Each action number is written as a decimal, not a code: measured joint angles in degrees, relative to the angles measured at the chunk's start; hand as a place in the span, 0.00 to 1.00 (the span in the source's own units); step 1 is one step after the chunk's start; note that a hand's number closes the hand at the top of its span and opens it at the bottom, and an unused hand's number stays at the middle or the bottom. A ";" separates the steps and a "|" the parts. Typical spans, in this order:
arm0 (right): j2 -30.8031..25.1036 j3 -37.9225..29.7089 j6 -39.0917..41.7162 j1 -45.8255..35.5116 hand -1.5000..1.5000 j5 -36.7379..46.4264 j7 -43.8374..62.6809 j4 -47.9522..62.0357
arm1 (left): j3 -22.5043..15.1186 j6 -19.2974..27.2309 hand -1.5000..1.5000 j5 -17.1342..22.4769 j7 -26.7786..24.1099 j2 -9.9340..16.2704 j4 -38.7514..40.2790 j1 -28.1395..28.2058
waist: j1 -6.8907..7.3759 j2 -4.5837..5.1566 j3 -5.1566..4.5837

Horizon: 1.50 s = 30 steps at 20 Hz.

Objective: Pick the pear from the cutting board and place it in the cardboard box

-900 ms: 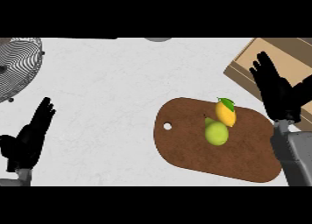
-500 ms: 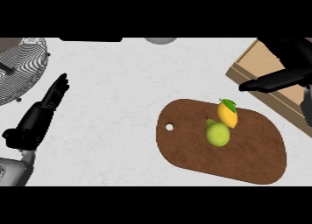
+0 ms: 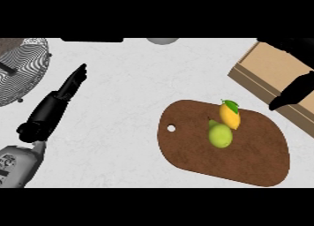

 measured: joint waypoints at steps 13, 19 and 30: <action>1.89 15.76 19.31 -12.70 0.00 14.07 0.75 0.10 | 0.08 -0.83 0.50 -1.43 1.52 -1.65 -0.88 -0.15 | 0.02 -0.49 -0.11; 7.60 19.34 24.14 -15.22 0.00 17.47 8.54 -2.68 | 1.51 -1.38 0.50 -2.27 0.72 -2.03 0.01 0.85 | -0.81 -0.68 -0.11; 15.46 18.52 29.09 -10.43 0.00 16.47 25.22 -7.89 | 4.13 -3.29 0.50 -3.69 2.77 -2.91 -2.18 1.48 | -1.50 -0.86 -0.08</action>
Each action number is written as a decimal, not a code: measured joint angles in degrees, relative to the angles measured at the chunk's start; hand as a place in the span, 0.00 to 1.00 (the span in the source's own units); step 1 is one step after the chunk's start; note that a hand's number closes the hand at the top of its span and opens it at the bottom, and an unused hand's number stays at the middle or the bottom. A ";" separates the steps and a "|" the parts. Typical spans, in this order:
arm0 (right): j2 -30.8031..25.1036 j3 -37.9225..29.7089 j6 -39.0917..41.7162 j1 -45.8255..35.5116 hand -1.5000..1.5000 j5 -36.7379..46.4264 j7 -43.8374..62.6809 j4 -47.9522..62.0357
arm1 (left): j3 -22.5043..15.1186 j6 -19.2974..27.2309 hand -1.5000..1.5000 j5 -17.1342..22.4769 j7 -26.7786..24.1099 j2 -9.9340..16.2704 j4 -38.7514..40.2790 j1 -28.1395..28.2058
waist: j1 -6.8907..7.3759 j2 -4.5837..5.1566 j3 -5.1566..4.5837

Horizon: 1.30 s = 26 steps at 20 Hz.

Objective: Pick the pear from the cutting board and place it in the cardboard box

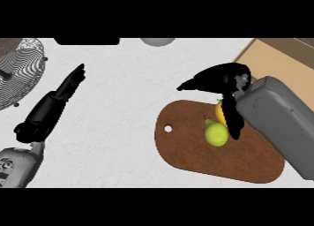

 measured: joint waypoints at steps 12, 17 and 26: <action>3.64 0.57 -0.55 5.69 0.00 11.68 0.31 -2.92 | 2.94 -3.00 0.50 -3.03 -1.33 -2.79 0.59 0.99 | 0.30 0.25 0.03; 3.78 1.08 -0.37 7.65 0.00 16.31 -1.29 -3.53 | 4.02 -4.13 0.50 -4.19 -1.02 -3.65 0.17 1.40 | 0.32 0.24 0.03; 5.38 1.42 -2.05 9.13 0.00 25.04 -8.22 1.73 | 5.84 -5.62 0.50 -6.26 -0.85 -5.94 -0.17 1.44 | 0.49 0.30 0.04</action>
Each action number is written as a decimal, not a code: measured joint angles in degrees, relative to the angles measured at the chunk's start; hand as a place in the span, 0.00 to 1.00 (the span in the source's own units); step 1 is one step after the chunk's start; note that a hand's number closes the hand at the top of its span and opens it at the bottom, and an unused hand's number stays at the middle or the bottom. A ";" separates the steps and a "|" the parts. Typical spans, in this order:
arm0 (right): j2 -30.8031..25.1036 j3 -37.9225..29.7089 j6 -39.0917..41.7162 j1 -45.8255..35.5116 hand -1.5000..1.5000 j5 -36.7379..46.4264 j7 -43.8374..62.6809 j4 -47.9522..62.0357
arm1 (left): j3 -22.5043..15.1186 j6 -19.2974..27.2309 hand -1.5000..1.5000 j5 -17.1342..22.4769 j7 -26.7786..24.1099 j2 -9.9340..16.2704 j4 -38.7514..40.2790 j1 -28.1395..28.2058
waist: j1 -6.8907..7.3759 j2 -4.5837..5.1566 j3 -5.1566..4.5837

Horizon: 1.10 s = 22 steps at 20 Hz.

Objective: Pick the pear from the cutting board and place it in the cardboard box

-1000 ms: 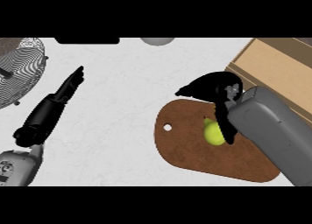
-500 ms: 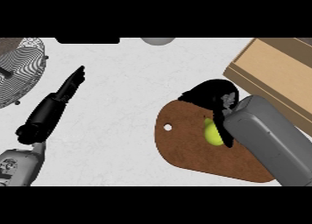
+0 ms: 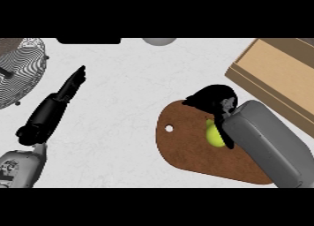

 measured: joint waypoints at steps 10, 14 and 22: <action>-0.65 0.33 -2.27 4.93 0.00 7.83 -6.34 0.75 | 2.36 -2.54 0.50 -1.35 0.72 -1.12 -1.33 0.66 | -0.12 -0.04 0.00; -0.35 0.24 -3.60 5.16 0.00 11.29 -8.19 2.93 | 2.76 -3.02 0.50 -2.28 0.09 -2.04 -1.48 1.60 | -0.07 -0.02 0.01; 0.49 -0.18 -6.58 5.60 1.00 16.08 -14.67 7.43 | 4.34 -4.55 0.50 -2.83 2.41 -2.88 -2.41 -0.19 | -0.06 -0.20 -0.08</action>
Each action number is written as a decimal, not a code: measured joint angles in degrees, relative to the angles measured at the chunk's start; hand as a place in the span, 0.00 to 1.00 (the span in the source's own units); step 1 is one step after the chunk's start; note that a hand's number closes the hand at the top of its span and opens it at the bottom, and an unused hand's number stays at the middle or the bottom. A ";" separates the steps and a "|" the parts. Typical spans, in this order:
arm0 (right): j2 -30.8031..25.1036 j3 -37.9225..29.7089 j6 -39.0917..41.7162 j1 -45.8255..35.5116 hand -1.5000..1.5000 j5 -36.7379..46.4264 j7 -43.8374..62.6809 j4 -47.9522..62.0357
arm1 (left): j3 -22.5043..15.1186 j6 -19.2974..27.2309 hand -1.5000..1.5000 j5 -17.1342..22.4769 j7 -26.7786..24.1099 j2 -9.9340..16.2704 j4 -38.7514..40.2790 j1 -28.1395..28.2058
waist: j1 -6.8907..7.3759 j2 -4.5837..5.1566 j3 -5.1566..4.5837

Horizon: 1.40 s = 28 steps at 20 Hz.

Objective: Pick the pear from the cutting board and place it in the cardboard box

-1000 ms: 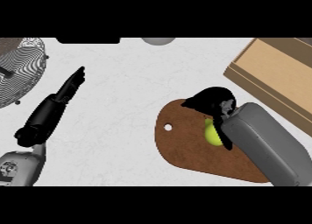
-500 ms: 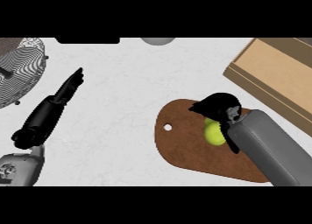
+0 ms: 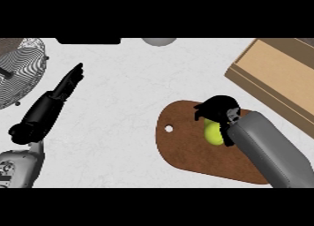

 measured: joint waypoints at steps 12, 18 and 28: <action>0.30 -1.11 -15.24 1.51 1.00 5.69 -11.14 0.95 | 1.58 -1.44 0.50 -0.62 -0.60 -0.59 1.00 -0.19 | -0.11 -0.05 -0.06; 5.54 -10.52 -30.71 0.98 1.00 3.56 -9.19 5.03 | 1.23 -1.58 0.50 -0.98 -0.73 -0.80 -0.12 0.40 | 0.45 0.38 0.14; 5.18 -16.77 -43.10 -2.26 1.00 4.35 -10.51 -2.30 | 1.74 -1.06 0.50 -1.94 -0.82 -1.55 1.38 0.03 | -0.45 0.06 0.09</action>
